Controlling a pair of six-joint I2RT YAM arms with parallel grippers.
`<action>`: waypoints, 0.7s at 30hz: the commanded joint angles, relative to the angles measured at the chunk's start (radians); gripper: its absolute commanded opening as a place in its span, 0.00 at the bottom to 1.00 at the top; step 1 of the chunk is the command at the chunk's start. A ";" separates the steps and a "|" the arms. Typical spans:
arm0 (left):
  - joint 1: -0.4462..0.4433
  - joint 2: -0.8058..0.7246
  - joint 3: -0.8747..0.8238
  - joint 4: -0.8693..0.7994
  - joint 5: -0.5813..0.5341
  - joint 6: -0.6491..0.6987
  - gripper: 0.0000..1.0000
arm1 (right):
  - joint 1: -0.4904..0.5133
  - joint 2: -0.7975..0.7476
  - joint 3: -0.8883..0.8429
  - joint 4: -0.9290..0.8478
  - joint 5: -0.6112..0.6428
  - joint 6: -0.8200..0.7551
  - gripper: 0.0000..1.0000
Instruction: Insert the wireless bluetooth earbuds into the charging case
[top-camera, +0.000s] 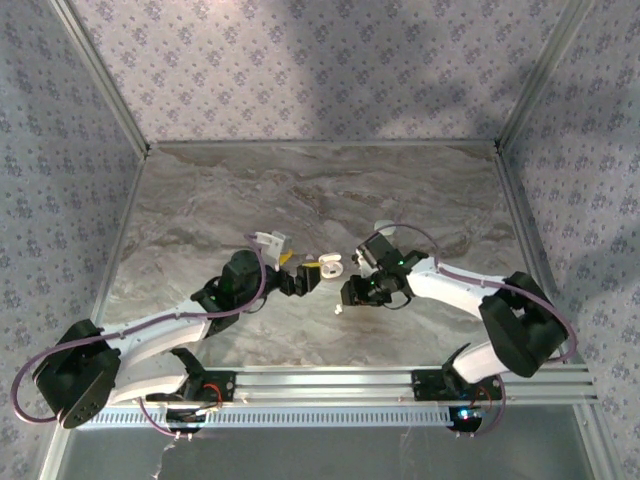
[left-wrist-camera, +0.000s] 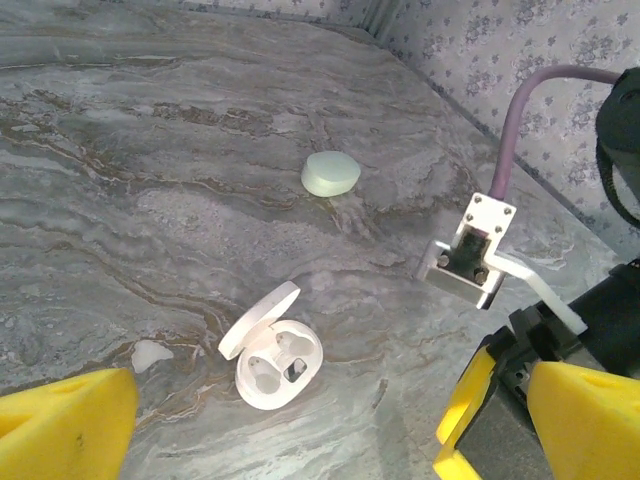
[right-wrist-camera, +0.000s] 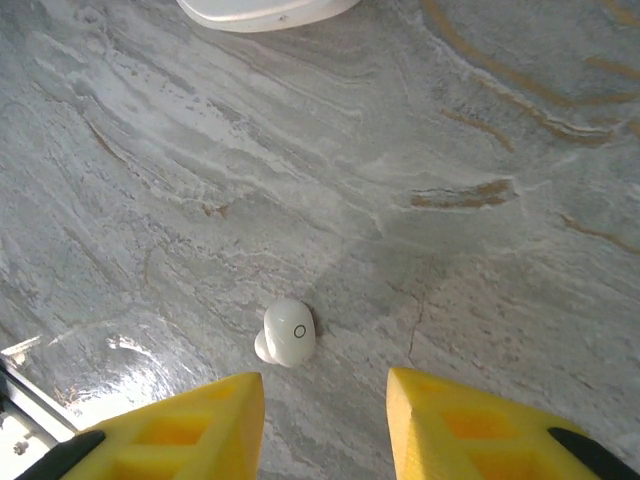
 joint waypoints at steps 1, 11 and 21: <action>-0.003 -0.002 0.030 -0.009 -0.019 0.024 1.00 | 0.011 0.034 0.004 0.027 -0.030 -0.002 0.37; -0.003 -0.002 0.034 -0.015 -0.022 0.024 1.00 | 0.041 0.125 0.040 0.051 -0.047 0.002 0.34; -0.003 -0.004 0.034 -0.018 -0.024 0.022 1.00 | 0.056 0.165 0.075 0.030 -0.028 -0.008 0.34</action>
